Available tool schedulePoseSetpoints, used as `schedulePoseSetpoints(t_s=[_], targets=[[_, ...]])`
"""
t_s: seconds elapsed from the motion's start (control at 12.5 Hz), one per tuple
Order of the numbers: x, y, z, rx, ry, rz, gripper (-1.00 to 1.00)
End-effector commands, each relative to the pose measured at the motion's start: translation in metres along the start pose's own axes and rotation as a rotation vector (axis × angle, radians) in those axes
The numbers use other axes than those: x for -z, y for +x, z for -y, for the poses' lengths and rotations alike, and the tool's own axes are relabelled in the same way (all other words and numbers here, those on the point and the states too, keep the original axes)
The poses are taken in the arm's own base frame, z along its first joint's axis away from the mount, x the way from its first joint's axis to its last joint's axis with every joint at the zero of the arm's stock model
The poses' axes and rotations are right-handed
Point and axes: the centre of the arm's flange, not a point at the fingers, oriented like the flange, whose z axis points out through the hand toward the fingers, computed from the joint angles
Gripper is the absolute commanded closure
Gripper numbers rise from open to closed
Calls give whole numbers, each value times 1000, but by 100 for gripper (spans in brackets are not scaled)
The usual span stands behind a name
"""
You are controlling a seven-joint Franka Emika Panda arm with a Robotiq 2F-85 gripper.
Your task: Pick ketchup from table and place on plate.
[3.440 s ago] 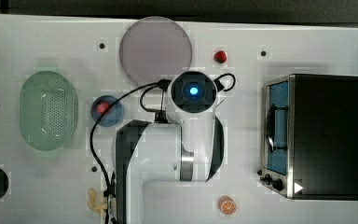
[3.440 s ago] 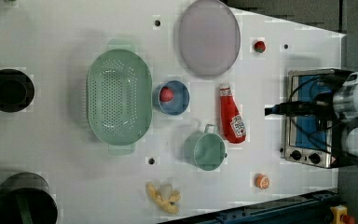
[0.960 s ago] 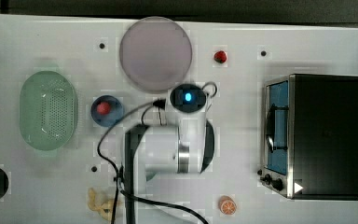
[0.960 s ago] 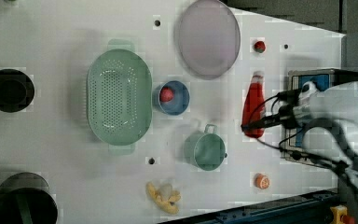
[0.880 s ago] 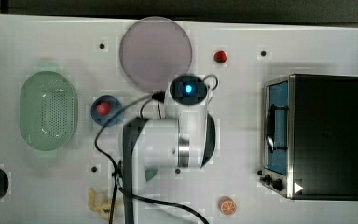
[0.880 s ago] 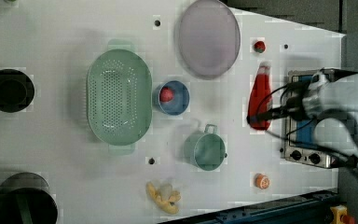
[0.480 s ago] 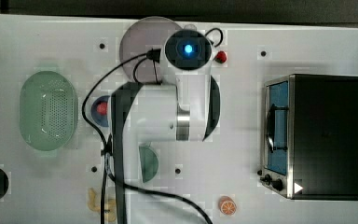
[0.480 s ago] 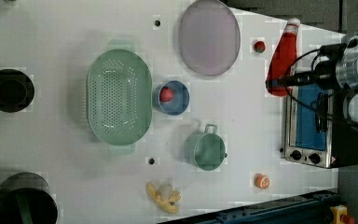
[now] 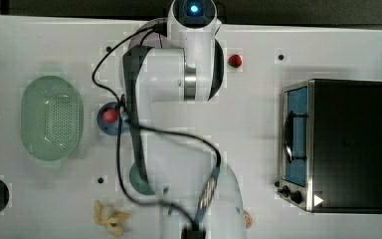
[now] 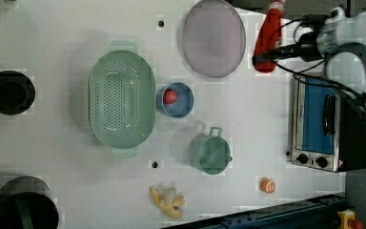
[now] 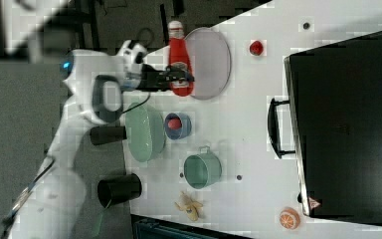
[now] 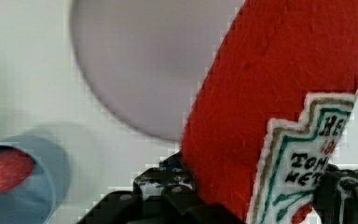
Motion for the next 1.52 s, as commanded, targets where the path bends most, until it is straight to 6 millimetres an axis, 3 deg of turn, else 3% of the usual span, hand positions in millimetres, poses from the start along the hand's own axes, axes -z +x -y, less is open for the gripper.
schedulePoseSetpoints(t_s=[0.08,0.64,0.72,0.88,0.96,1.12,1.36,1.52], targets=[[-13,22,-6,-32,1,-12,-32],[-102,56,-3,-25,4,-118,-32],[-113,56,-2,-24,6,-125,-38],[-125,58,1,-22,10,-135,-79],[-119,60,2,-20,8,-156,-98],[-99,64,2,-19,3,-184,-100],[-27,66,2,-17,-13,-255,-100],[24,56,-1,-78,-11,-250,-100]])
